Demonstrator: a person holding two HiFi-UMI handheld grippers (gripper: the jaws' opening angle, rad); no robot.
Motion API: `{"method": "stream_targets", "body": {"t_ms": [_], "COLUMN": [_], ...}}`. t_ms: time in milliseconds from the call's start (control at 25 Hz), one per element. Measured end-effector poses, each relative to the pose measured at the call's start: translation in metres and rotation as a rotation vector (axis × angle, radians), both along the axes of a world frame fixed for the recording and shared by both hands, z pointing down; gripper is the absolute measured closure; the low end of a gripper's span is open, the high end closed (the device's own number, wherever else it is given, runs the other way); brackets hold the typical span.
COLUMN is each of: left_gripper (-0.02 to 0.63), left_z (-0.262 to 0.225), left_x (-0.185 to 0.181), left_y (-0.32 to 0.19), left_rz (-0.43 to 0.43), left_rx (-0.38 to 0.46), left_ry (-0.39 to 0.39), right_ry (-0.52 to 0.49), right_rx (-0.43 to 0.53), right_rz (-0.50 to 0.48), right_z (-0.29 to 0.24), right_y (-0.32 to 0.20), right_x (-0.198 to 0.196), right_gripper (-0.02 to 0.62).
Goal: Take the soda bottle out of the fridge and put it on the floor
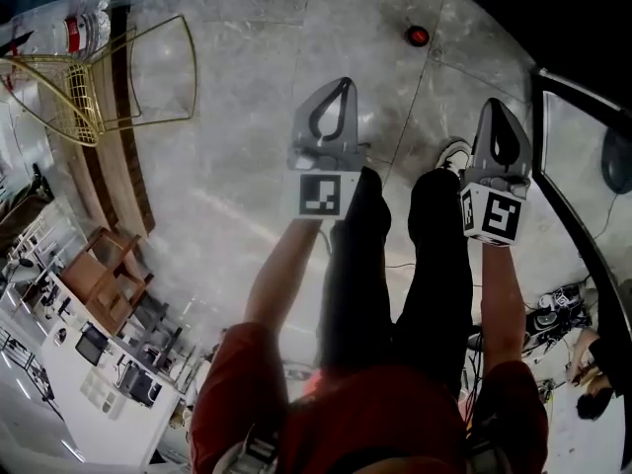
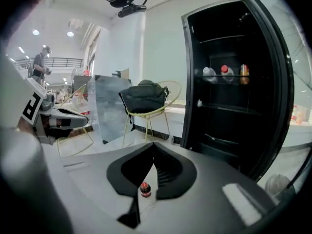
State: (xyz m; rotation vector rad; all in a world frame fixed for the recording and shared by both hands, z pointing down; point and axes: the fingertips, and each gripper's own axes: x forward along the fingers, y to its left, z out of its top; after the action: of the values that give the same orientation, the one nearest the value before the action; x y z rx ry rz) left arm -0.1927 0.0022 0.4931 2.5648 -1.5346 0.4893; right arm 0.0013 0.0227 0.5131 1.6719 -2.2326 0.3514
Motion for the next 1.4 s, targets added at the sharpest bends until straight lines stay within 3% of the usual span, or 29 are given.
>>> {"method": "stream_targets", "body": {"t_ms": [240,400,680,960,1120,1400], "left_gripper": [0.606,0.606,0.606,0.606,0.606,0.606], "left_z": [-0.168,-0.278,-0.404,-0.521,-0.577,-0.611], "left_x": [0.024,0.039,0.058,0.067,0.051,0.034], "left_y": [0.011,0.012,0.023,0.022,0.027,0.032], "left_rz": [-0.03,-0.027,-0.027,-0.016,-0.009,-0.012], "left_rx": [0.006,0.079,0.045,0.243,0.345,0.416], "left_ry": [0.023,0.066,0.071,0.088,0.098,0.08], "right_ry": [-0.08,-0.109,-0.071,-0.048,-0.041,-0.067], "right_rx": [0.017,0.077,0.232,0.367,0.426,0.451], "right_rz": [0.048,0.051,0.033,0.045,0.066,0.066], "right_z": [-0.17,-0.277,-0.431,-0.534,-0.587,-0.616], "right_y": [0.015,0.017,0.023,0.025,0.033,0.028], "right_x": [0.019,0.025,0.043,0.062,0.056,0.054], "right_gripper": [0.595,0.595,0.595,0.595,0.595,0.595]}}
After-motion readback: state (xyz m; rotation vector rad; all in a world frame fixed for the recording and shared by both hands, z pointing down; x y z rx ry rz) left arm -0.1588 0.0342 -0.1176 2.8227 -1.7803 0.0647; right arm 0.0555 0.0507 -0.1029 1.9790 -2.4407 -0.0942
